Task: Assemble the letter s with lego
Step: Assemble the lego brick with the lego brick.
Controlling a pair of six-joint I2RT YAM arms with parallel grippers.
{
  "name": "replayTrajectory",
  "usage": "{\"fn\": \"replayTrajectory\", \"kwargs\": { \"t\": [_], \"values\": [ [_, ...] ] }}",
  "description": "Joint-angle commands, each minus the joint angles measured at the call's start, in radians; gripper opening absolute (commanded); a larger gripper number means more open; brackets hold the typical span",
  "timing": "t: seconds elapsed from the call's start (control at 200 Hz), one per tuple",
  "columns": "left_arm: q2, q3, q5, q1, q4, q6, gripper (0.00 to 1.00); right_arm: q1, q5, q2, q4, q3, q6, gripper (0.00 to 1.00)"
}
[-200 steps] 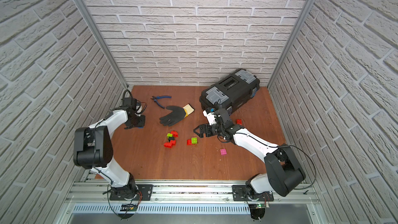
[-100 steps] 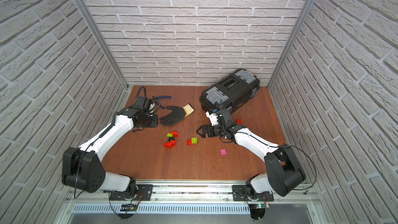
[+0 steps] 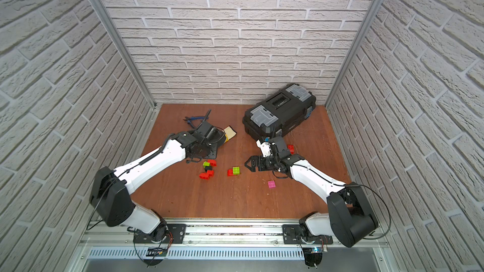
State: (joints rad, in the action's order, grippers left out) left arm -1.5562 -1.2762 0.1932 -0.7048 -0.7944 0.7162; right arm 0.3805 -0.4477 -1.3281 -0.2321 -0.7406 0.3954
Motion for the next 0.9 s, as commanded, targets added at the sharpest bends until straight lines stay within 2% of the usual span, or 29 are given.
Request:
{"fn": "replayTrajectory", "kwargs": {
  "t": [0.0, 0.335, 0.895],
  "values": [
    [-0.056, -0.054, 0.09, -0.06, -0.05, 0.116, 0.34, -0.016, 0.007, 0.05, -0.025, 0.028, -0.013, 1.0],
    [-0.196, -0.146, 0.117, -0.179, -0.086, 0.242, 0.34, -0.049, 0.004, 0.11, -0.056, 0.091, -0.017, 1.0],
    [-0.274, -0.157, 0.101, -0.237, -0.05, 0.359, 0.33, -0.088, -0.008, 0.152, -0.037, 0.161, 0.005, 1.0]
  ]
}}
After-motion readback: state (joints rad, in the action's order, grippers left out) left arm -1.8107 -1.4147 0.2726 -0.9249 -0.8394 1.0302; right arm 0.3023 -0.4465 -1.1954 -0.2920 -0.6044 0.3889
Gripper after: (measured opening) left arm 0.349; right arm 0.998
